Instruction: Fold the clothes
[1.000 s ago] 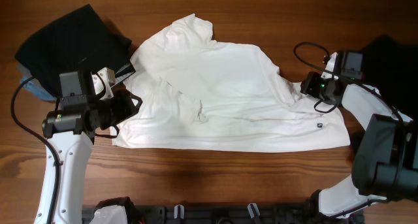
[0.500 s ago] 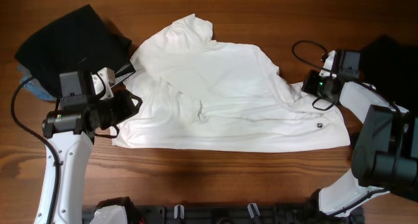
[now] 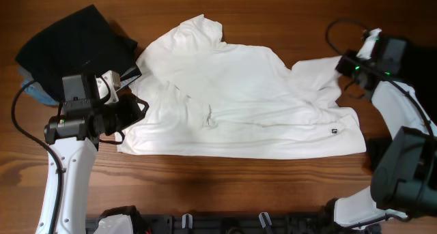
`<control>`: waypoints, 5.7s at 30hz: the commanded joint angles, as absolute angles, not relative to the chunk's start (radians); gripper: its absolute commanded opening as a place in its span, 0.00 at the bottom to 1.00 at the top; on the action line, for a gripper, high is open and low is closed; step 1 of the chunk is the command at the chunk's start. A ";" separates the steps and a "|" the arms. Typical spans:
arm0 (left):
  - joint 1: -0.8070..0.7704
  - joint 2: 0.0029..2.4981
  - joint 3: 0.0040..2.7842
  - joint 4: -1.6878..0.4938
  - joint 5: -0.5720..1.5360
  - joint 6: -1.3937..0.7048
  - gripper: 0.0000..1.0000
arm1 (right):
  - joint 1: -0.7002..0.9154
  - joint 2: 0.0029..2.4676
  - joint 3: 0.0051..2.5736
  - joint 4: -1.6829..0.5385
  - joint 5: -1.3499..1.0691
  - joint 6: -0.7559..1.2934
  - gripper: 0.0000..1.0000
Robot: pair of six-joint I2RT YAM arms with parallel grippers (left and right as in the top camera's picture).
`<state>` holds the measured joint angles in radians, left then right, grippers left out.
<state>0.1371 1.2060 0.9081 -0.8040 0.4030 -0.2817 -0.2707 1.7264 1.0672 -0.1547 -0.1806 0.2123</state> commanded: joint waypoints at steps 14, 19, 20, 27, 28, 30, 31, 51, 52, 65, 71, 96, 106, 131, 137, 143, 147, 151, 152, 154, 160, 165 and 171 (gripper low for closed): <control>0.133 1.195 0.922 -0.793 0.414 -0.260 0.47 | -0.305 1.710 1.080 0.091 -0.052 0.184 0.53; 0.133 1.195 0.922 -0.792 0.414 -0.260 0.47 | -0.310 1.710 1.080 0.078 -0.041 0.187 0.71; 0.133 1.195 0.922 -0.790 0.414 -0.260 0.47 | -0.310 1.709 1.080 0.051 -0.046 0.194 0.71; 0.133 1.195 0.922 -0.775 0.415 -0.212 0.43 | -0.310 1.715 1.066 -0.334 -0.101 0.366 0.40; 0.133 1.195 0.922 -0.764 0.415 -0.212 0.38 | -0.310 1.716 1.057 -0.332 -0.093 0.363 0.32; 0.133 1.195 0.922 -0.731 0.415 -0.212 0.28 | -0.310 1.724 1.046 -0.299 -0.084 0.351 0.17; 0.133 1.195 0.922 -0.718 0.415 -0.212 0.25 | -0.310 1.729 1.041 -0.267 -0.110 0.319 0.14; 0.069 1.201 0.922 -0.695 0.392 -0.213 0.27 | -0.300 2.137 1.044 0.064 -0.361 0.554 0.04; 0.069 1.201 0.922 -0.696 0.392 -0.212 0.28 | -0.298 2.156 1.050 0.097 -0.376 0.581 0.04; 0.069 1.221 0.922 -0.663 0.392 -0.208 0.41 | -0.313 1.891 1.134 0.091 -0.533 0.440 0.22; 0.002 1.287 0.922 -0.574 0.392 -0.138 0.22 | -0.312 1.646 1.134 -0.173 -0.533 0.435 0.26; -0.100 1.765 1.132 -0.133 0.516 -0.143 0.82 | -0.260 1.576 1.133 -0.661 -0.584 0.075 0.36; -0.101 1.750 1.145 0.022 0.519 -0.171 1.00 | -0.239 1.576 1.133 -0.629 -0.570 0.082 0.38; 0.112 1.399 1.116 -1.104 0.276 -0.395 0.71 | -0.647 1.577 1.074 -1.052 -0.378 0.319 0.64; 0.125 1.403 0.927 -1.044 0.253 -0.566 0.63 | -0.686 1.577 0.946 -1.010 -0.355 0.314 0.62; 0.157 1.403 0.819 -0.995 0.252 -0.611 0.61 | -0.685 1.578 0.801 -0.914 -0.311 0.349 0.61; 0.160 1.403 0.815 -0.972 0.235 -0.607 0.61 | -0.685 1.578 0.755 -0.847 -0.299 0.347 0.58; 0.160 1.404 0.815 -0.954 0.162 -0.608 0.61 | -0.685 1.578 0.737 -0.849 -0.230 0.394 0.56; 0.160 1.404 0.815 -0.952 0.157 -0.607 0.61 | -0.685 1.578 0.730 -0.845 -0.208 0.409 0.57; 0.160 1.407 0.815 -0.945 0.155 -0.607 0.62 | -0.685 1.578 0.716 -0.807 -0.177 0.439 0.58; 0.160 1.424 0.815 -0.931 0.129 -0.611 0.63 | -0.685 1.578 0.714 -0.756 -0.191 0.455 0.37; 0.160 1.447 0.815 -0.929 0.130 -0.611 0.61 | -0.685 1.572 0.716 -0.772 -0.254 0.396 0.46; 0.160 1.445 0.820 -0.928 0.214 -0.514 0.04 | -0.685 1.473 0.804 -0.910 -0.345 0.348 0.47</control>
